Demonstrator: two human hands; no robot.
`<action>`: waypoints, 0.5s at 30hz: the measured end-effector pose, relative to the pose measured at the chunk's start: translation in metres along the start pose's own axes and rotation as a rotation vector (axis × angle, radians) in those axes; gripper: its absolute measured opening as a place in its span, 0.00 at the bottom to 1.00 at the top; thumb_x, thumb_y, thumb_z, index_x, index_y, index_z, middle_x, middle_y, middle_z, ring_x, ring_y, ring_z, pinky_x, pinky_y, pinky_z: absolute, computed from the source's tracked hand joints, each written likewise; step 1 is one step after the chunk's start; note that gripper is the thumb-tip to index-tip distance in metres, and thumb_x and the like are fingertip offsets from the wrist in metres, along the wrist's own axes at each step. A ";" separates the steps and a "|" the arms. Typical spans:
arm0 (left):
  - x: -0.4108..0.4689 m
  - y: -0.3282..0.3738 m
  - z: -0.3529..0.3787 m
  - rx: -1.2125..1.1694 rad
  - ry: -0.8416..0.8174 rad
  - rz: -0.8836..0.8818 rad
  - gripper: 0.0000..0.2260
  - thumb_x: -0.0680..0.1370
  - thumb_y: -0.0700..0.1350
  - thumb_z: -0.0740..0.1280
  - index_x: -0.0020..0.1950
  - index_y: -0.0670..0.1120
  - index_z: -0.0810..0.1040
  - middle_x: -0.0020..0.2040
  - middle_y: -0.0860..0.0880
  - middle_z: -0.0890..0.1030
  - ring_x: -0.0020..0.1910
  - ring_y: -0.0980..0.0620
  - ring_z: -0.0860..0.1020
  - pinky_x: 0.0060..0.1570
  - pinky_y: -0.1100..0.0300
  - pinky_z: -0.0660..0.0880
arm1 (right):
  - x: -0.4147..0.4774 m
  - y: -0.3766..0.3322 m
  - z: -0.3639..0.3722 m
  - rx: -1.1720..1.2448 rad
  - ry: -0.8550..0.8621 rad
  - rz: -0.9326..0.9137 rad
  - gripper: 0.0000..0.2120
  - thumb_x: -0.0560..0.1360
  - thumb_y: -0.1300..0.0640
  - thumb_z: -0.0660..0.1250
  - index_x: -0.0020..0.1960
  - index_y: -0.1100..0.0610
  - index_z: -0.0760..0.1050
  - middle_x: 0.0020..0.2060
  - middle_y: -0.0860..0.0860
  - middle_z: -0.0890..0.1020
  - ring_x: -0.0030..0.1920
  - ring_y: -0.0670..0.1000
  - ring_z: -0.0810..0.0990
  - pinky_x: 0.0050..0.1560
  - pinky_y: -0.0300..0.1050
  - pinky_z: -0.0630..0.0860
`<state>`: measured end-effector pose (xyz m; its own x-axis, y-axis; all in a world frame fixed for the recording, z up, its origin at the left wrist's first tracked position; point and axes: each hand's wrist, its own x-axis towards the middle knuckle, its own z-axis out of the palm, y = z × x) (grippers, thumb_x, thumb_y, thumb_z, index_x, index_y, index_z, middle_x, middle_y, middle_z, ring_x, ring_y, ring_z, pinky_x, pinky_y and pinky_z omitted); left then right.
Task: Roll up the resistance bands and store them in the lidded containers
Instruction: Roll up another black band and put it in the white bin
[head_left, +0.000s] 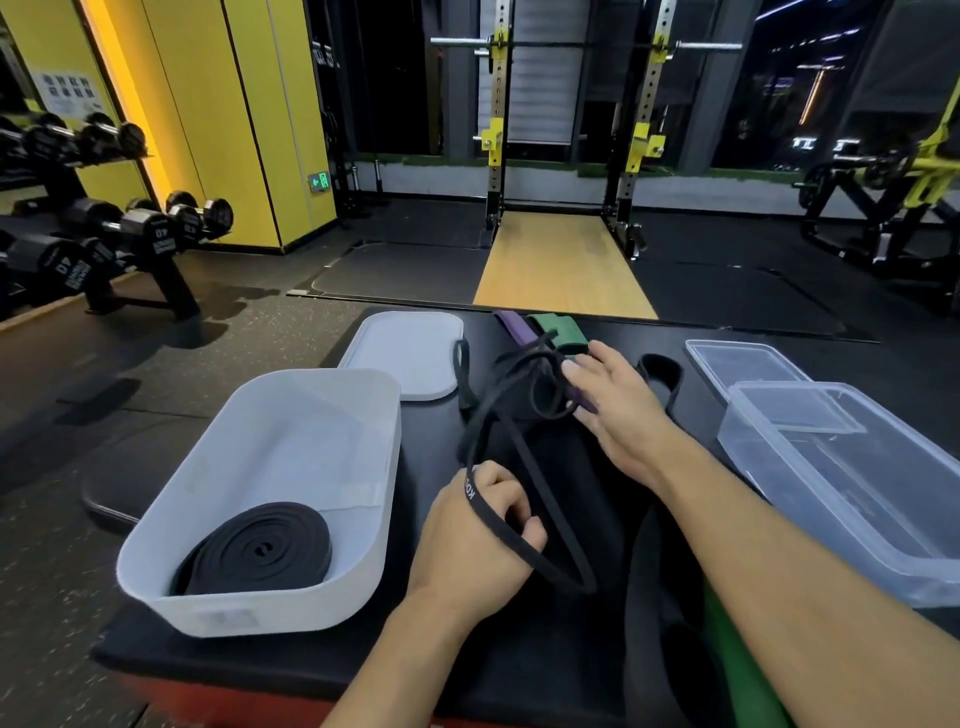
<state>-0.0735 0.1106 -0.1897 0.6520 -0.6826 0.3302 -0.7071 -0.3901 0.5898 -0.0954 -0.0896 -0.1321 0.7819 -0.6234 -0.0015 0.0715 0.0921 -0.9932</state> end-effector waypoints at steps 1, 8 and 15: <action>0.000 0.001 0.000 0.000 -0.001 0.011 0.08 0.75 0.51 0.70 0.37 0.53 0.74 0.47 0.62 0.76 0.52 0.61 0.74 0.47 0.71 0.70 | 0.001 0.002 -0.004 -0.117 -0.001 0.000 0.31 0.82 0.58 0.67 0.82 0.53 0.58 0.75 0.47 0.70 0.71 0.47 0.73 0.74 0.52 0.69; 0.003 -0.005 0.004 -0.057 0.036 0.073 0.05 0.72 0.41 0.71 0.38 0.51 0.82 0.45 0.60 0.82 0.55 0.61 0.76 0.53 0.73 0.71 | -0.019 0.002 -0.005 -0.785 0.058 -0.077 0.08 0.80 0.50 0.68 0.47 0.53 0.82 0.38 0.51 0.86 0.30 0.44 0.81 0.34 0.38 0.76; -0.002 -0.003 -0.001 -0.092 -0.181 0.184 0.12 0.75 0.42 0.65 0.50 0.55 0.85 0.56 0.63 0.79 0.61 0.61 0.75 0.58 0.63 0.74 | -0.036 0.019 0.020 -0.891 -0.286 -0.011 0.24 0.76 0.43 0.71 0.36 0.63 0.71 0.29 0.51 0.72 0.32 0.49 0.70 0.38 0.48 0.68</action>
<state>-0.0723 0.1138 -0.1910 0.4493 -0.8393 0.3060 -0.7759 -0.1968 0.5994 -0.1095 -0.0503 -0.1491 0.9150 -0.3954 -0.0807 -0.3290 -0.6151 -0.7166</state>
